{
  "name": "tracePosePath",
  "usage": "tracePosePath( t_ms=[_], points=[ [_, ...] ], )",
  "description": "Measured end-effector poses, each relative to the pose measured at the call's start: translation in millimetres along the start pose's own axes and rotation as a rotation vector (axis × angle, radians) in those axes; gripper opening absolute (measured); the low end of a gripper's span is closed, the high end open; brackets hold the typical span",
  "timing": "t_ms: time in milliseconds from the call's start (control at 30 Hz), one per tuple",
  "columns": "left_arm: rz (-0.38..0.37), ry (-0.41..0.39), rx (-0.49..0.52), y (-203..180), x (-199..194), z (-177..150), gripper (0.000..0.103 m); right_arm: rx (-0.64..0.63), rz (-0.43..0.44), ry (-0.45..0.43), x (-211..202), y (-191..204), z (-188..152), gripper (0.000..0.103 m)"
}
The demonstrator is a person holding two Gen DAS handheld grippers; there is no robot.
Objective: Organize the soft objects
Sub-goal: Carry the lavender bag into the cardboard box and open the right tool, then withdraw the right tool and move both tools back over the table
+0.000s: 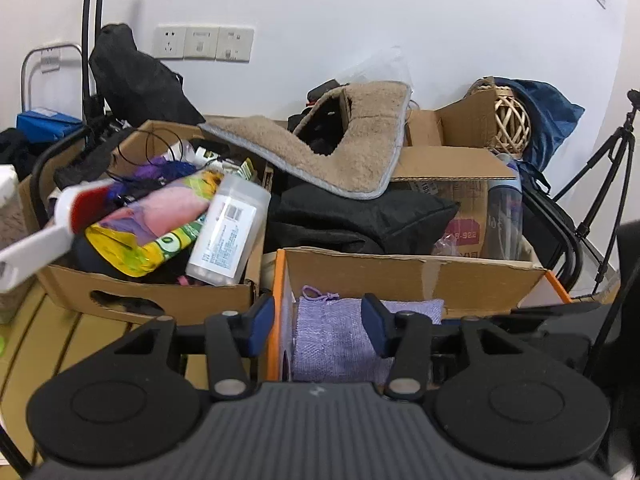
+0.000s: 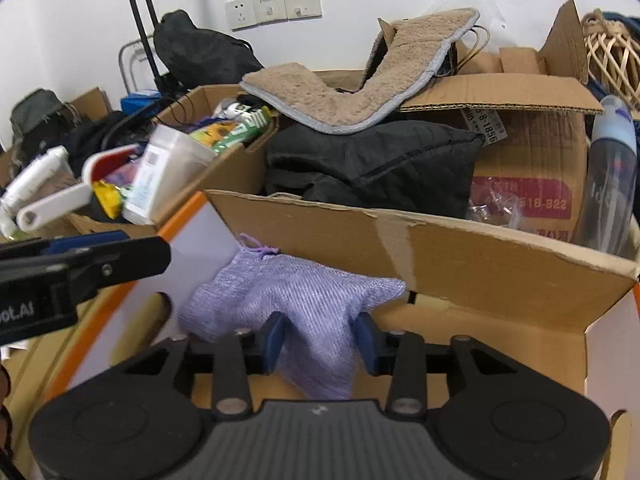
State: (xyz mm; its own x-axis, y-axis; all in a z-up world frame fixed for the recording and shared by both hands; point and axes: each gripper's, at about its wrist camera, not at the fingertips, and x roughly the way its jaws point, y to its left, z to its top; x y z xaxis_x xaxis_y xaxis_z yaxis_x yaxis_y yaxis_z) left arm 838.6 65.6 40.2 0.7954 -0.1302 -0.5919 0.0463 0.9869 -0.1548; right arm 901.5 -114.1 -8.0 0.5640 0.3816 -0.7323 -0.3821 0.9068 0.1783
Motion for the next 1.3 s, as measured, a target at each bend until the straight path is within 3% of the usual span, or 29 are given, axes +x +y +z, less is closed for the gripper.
tracePosePath(
  t_ms=[167,333,400,533,733,833,900,1133,1300],
  points=[
    [-0.003,0.033,0.023,-9,-46,6,0.063,-0.011,-0.022,-0.051,-56,3,5,0.046],
    [0.011,-0.003,0.035,-19,-117,5,0.072,-0.025,-0.048,-0.118,-143,0,5,0.053],
    [0.007,-0.019,0.036,-23,-147,-1,0.077,-0.011,-0.053,-0.151,-184,-1,-3,0.054],
    [0.013,-0.019,0.052,-34,-203,-29,0.077,0.01,-0.054,-0.211,-255,-2,-30,0.06],
    [0.027,-0.108,0.1,-45,-307,-92,0.085,-0.004,-0.044,-0.299,-347,10,-103,0.072],
    [0.004,-0.18,0.149,-49,-359,-137,0.096,-0.015,-0.017,-0.36,-392,20,-148,0.08],
    [0.001,-0.196,0.192,-50,-385,-170,0.097,-0.027,0.01,-0.396,-415,27,-177,0.081],
    [0.001,-0.284,0.194,-44,-454,-275,0.1,-0.061,0.035,-0.489,-464,60,-292,0.082],
    [0.03,-0.341,0.136,-46,-485,-326,0.103,-0.101,-0.041,-0.608,-482,96,-384,0.091]
  ],
)
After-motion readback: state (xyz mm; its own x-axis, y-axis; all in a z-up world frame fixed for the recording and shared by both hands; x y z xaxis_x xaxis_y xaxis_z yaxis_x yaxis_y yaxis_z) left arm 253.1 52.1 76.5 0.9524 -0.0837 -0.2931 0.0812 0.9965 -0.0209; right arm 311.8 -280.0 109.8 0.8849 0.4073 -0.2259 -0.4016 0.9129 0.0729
